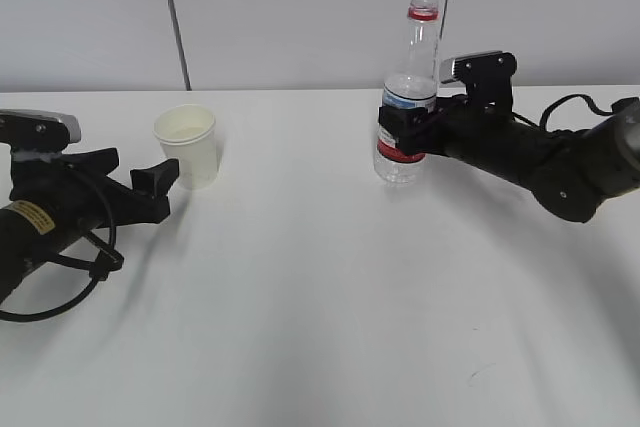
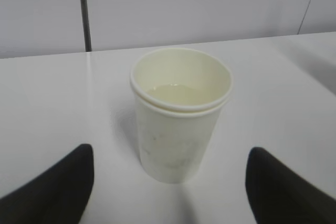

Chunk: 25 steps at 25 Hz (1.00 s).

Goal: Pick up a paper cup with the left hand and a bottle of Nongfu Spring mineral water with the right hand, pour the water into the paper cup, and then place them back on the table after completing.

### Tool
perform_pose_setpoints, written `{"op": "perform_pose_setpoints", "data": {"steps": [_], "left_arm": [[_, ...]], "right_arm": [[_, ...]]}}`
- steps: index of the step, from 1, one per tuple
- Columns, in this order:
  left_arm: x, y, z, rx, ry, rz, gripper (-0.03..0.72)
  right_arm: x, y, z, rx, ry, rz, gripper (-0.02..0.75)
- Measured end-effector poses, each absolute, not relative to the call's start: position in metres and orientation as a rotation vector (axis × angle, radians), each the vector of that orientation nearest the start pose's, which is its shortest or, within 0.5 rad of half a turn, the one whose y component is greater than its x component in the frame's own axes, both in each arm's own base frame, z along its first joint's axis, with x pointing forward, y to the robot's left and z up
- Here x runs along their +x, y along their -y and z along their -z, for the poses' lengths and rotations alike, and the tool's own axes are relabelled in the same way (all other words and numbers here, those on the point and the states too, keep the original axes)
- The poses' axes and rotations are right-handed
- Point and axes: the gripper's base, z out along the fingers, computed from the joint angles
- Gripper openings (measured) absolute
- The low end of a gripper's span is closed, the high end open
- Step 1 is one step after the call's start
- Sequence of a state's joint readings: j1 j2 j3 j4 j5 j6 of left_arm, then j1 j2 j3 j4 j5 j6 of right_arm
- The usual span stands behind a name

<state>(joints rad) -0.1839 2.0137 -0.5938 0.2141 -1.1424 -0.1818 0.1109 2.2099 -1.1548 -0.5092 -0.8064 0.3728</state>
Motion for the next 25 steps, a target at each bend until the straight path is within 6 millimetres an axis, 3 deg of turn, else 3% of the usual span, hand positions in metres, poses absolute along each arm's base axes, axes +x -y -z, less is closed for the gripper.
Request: {"op": "perform_pose_setpoints", "data": {"steps": [4,25], "left_arm": [[0.3152,0.0765,-0.1054,0.223,-1.767,0.371,0.542],[0.3152,0.0765,-0.1054,0.223,-1.767,0.371,0.542]], "right_arm": [[0.4362,-0.0814,-0.1137,-0.36,-1.761,-0.409,0.581],[0.4363,-0.0821,-0.1131,-0.381,-1.769,-0.405,0.59]]}}
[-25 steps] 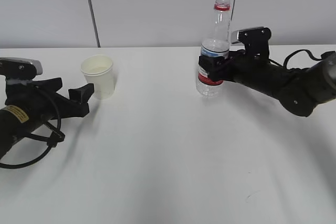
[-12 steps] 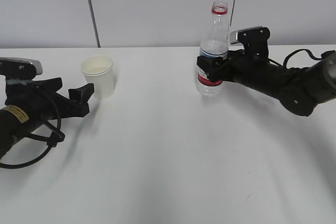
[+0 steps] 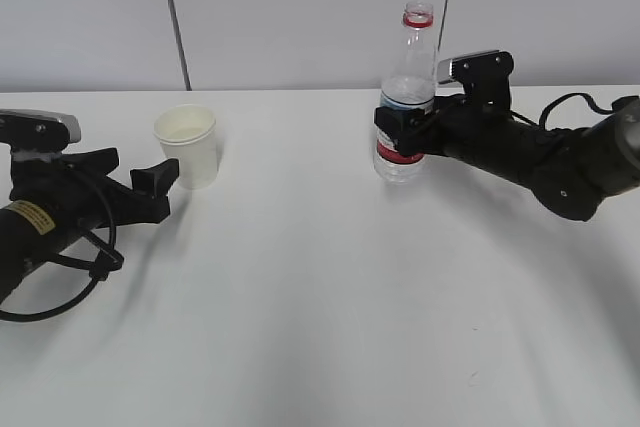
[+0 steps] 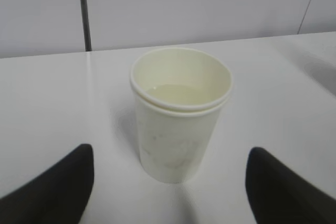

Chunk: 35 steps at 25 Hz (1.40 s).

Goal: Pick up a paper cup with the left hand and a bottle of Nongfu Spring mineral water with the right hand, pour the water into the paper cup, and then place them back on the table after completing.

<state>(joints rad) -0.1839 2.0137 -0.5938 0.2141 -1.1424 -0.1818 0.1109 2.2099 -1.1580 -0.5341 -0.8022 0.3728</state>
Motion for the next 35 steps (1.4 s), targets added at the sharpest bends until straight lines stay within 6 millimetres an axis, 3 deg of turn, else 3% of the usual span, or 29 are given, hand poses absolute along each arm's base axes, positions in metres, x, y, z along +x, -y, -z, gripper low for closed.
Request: {"op": "perform_pose_setpoints", "data": {"steps": [11,30,35], "left_arm": [[0.3151,0.0765,-0.1052,0.223,-1.768,0.371,0.542],[0.3151,0.0765,-0.1052,0.223,-1.768,0.371,0.542],[0.3151,0.0765,-0.1052,0.223,-1.768,0.371,0.542]], "right_arm": [[0.4351,-0.0835,-0.1117,-0.412,-1.779,-0.409,0.659],[0.432,-0.0807,-0.1152,-0.413,-1.908,-0.384,0.641],[0.4268,-0.086,-0.1165,-0.54,-1.922,-0.406,0.603]]}}
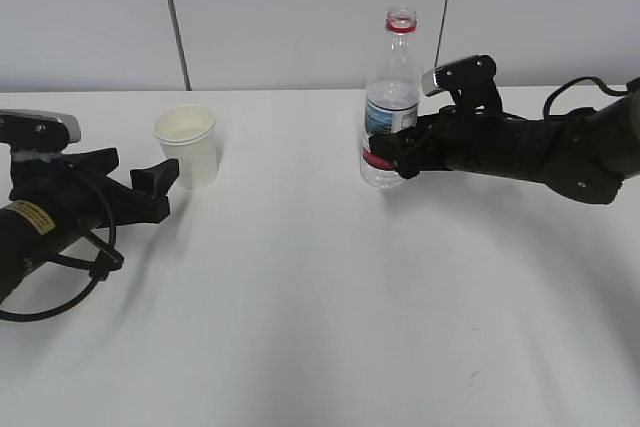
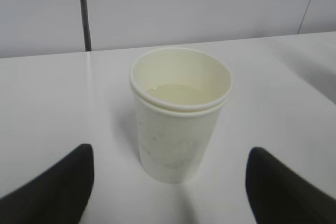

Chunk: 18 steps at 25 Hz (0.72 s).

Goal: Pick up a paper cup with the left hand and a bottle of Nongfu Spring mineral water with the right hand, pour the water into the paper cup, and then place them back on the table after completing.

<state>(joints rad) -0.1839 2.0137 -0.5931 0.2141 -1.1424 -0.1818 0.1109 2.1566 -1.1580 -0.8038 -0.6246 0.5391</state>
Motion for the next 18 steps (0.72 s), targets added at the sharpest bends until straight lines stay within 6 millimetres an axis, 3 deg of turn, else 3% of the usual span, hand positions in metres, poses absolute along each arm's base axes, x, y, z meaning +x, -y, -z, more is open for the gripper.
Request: {"op": "perform_pose_setpoints", "data": {"steps": [5,12,18], "left_arm": [[0.315,0.076,-0.105,0.223,-1.768,0.371,0.542],[0.315,0.076,-0.105,0.222,-1.768,0.371,0.542],[0.315,0.076,-0.105,0.221,-1.768,0.37,0.542]], "right_arm": [[0.425,-0.085,-0.115,-0.567,-1.963,-0.391,0.553],[0.424,-0.08,-0.112,-0.503,-2.054,-0.366,0.542],[0.421,-0.08,-0.131,-0.513,-2.069,-0.359,0.541]]}}
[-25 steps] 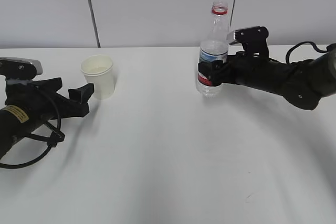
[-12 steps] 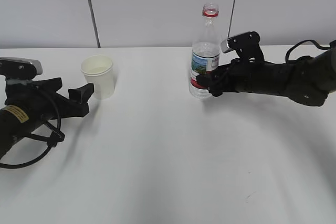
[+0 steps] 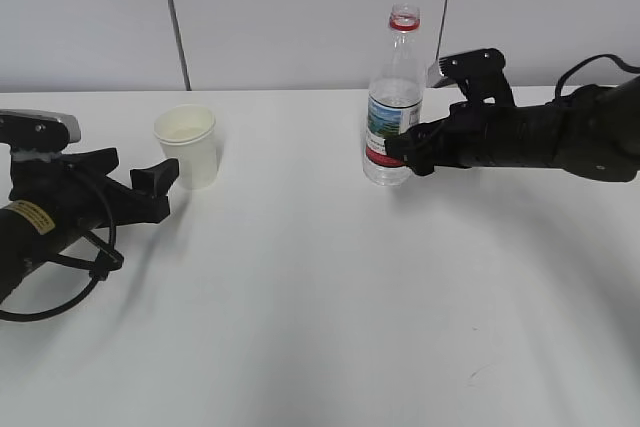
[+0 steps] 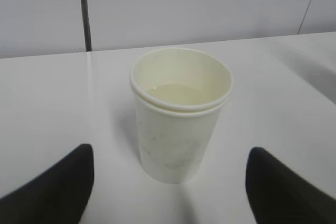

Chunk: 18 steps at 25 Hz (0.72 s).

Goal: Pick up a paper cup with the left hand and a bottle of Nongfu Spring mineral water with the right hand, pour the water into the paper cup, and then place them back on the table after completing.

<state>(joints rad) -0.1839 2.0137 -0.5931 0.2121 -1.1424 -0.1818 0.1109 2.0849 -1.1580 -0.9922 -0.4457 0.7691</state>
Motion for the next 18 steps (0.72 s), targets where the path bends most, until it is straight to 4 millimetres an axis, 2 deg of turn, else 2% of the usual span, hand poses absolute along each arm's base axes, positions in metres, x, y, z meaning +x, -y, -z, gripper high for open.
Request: {"op": "perform_pose_setpoints", "data": {"steps": [7,18], "left_arm": [[0.315,0.076,-0.105,0.222,-1.768,0.37,0.542],[0.314,0.08,-0.105,0.265,-1.766,0.391,0.542]], "right_arm": [[0.416,-0.076,-0.144,-0.499,-2.115,-0.318,0.54],[0.389,-0.06,-0.165,-0.421,-2.196,-0.17,0.539]]}}
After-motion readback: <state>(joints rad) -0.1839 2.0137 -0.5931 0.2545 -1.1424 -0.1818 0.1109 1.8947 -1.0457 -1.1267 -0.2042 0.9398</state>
